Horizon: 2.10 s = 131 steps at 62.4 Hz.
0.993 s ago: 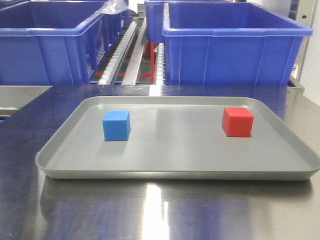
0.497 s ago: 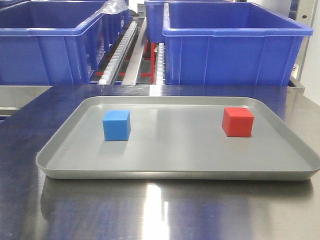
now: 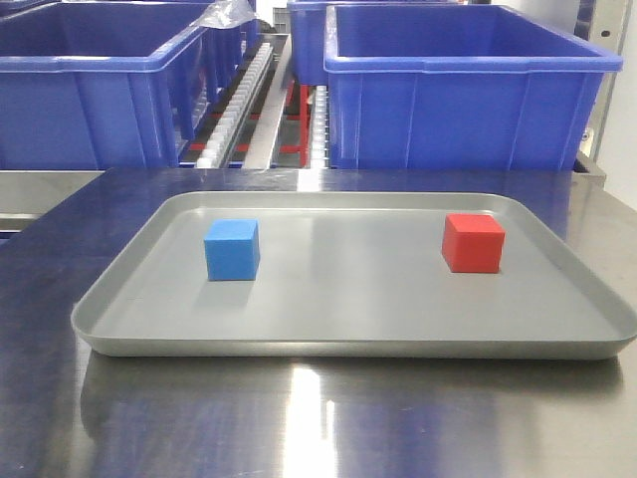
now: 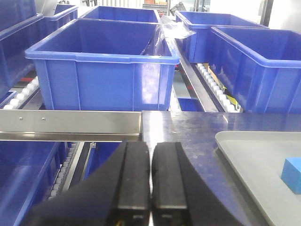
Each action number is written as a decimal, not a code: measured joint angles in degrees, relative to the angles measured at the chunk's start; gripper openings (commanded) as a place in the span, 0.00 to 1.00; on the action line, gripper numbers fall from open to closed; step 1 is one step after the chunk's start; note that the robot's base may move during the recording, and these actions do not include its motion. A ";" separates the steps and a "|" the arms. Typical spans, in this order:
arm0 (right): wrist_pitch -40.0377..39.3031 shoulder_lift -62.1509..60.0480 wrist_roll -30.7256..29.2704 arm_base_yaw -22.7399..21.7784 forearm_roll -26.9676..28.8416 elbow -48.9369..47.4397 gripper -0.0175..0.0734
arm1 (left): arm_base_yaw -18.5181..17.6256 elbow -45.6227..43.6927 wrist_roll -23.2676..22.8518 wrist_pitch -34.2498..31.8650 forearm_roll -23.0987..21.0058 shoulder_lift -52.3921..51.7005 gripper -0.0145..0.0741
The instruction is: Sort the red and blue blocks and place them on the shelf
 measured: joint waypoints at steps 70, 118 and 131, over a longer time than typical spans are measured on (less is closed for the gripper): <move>0.74 0.00 0.00 0.12 0.48 0.00 0.26 | 0.00 0.00 0.00 0.00 0.00 0.00 0.30; 10.33 32.80 4.14 2.12 4.26 -23.51 0.26 | 0.00 0.00 0.00 0.00 0.00 0.00 0.30; 19.66 41.43 4.14 2.12 4.80 -32.07 0.26 | 0.00 0.00 0.00 0.00 0.00 0.00 0.30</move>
